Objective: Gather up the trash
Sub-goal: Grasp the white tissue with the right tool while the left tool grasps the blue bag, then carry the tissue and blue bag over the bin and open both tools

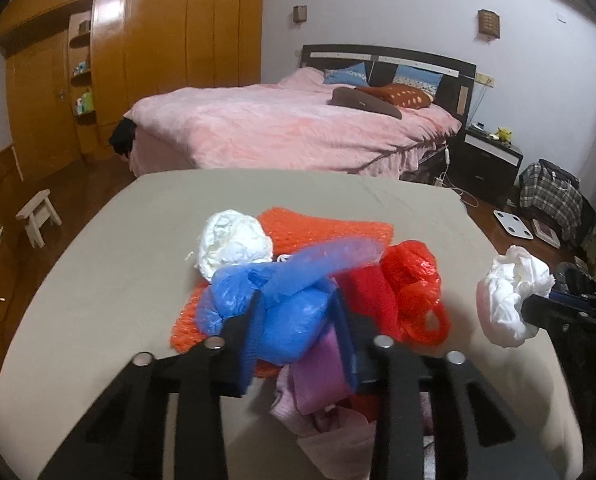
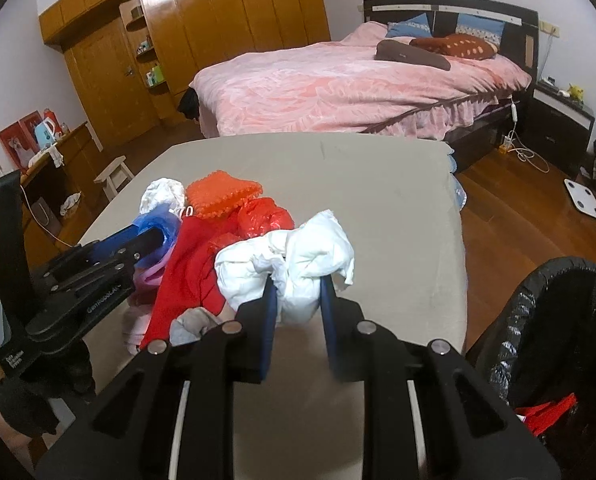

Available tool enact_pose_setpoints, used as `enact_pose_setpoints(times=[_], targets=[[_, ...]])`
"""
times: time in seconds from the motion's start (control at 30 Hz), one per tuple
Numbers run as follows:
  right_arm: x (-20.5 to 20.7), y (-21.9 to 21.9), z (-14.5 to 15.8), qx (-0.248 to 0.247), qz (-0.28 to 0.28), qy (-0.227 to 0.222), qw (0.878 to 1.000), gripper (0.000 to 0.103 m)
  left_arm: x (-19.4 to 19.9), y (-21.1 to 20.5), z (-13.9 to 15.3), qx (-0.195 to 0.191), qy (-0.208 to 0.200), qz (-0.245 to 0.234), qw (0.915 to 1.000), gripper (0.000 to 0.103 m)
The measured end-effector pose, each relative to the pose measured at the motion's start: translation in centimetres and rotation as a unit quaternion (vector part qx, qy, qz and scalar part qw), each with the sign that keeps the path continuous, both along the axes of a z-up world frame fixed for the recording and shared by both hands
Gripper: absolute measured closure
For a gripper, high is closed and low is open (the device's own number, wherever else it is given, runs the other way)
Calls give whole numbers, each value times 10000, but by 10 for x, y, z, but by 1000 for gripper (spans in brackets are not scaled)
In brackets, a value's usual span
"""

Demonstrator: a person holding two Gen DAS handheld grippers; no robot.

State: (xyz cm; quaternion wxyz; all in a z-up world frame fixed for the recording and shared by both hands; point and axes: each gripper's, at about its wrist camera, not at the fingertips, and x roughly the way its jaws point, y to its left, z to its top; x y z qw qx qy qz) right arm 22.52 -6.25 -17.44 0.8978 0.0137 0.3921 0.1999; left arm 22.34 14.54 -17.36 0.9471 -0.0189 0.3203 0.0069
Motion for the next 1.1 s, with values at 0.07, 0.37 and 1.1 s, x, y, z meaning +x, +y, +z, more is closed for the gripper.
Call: enact_pose_setpoints(times=[0.07, 0.37, 1.1], targets=[[-1, 0, 1, -1, 4, -32, 10000, 82, -8, -1, 4, -3, -105, 47, 9999, 73], [-17, -7, 24, 140, -6, -336, 9993, 82, -49, -8, 38, -60, -559, -84, 9984, 74], [-84, -69, 92, 161, -459, -959, 9942, 82, -85, -66, 89, -238, -776, -757, 9938, 74]])
